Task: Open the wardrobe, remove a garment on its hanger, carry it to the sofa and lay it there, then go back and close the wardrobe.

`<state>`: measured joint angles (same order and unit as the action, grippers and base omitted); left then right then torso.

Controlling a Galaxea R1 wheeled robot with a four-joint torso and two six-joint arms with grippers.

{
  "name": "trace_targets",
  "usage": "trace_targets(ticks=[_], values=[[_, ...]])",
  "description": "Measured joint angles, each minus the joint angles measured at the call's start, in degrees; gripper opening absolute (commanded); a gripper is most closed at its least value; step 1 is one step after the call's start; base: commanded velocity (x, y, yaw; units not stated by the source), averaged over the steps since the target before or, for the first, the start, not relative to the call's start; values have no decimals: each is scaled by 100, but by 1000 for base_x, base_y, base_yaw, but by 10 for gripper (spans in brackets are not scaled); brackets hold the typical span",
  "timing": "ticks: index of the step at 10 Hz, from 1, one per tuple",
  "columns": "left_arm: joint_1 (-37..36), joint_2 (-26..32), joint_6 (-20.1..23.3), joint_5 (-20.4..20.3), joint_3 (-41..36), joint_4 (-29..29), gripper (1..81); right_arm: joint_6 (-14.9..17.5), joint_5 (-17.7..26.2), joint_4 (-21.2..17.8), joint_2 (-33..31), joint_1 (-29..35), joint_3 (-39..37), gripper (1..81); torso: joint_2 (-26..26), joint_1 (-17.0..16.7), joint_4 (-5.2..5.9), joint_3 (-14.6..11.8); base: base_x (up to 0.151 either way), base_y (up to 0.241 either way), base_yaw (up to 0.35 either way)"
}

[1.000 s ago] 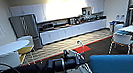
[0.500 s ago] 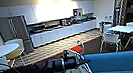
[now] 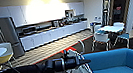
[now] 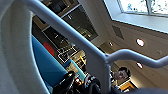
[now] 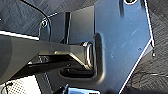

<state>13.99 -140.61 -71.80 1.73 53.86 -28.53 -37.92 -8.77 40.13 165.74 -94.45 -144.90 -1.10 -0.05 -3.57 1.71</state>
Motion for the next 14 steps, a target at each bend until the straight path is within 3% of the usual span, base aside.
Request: trace_targets(ticks=[14], values=[[0, 0, 0, 129, -17, -2, 10, 0, 28, 2, 30, 2, -4, 811, 0, 0, 0, 0, 0, 0, -245]])
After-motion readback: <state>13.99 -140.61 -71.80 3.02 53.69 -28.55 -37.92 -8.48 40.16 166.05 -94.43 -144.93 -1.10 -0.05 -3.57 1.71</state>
